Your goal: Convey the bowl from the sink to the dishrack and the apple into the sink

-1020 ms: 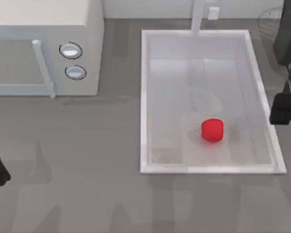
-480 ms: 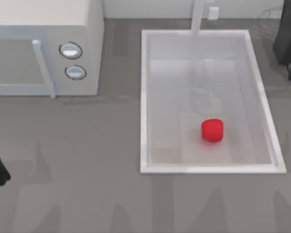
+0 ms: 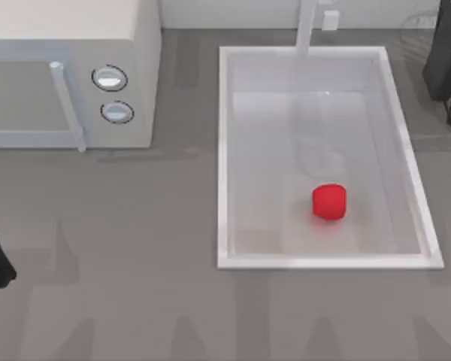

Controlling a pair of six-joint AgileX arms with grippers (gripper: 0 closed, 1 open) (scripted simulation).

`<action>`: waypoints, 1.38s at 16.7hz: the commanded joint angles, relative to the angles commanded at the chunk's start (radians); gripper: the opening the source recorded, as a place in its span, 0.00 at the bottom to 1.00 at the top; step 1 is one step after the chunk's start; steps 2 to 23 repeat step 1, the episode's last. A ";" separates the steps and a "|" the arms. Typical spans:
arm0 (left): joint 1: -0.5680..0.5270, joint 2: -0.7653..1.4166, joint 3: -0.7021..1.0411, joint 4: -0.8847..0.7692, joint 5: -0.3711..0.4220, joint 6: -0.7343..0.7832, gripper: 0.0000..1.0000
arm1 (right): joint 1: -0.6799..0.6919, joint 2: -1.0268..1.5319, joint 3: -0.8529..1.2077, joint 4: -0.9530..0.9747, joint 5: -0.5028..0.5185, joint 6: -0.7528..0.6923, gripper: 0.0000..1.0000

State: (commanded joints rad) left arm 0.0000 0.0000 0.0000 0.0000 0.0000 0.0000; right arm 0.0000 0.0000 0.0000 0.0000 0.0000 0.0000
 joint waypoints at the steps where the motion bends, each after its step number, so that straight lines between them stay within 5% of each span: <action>1: 0.000 0.000 0.000 0.000 0.000 0.000 1.00 | 0.000 0.000 0.000 0.000 0.000 0.000 1.00; 23: 0.000 0.000 0.000 0.000 0.000 0.000 1.00 | 0.000 0.000 0.000 0.000 0.000 0.000 1.00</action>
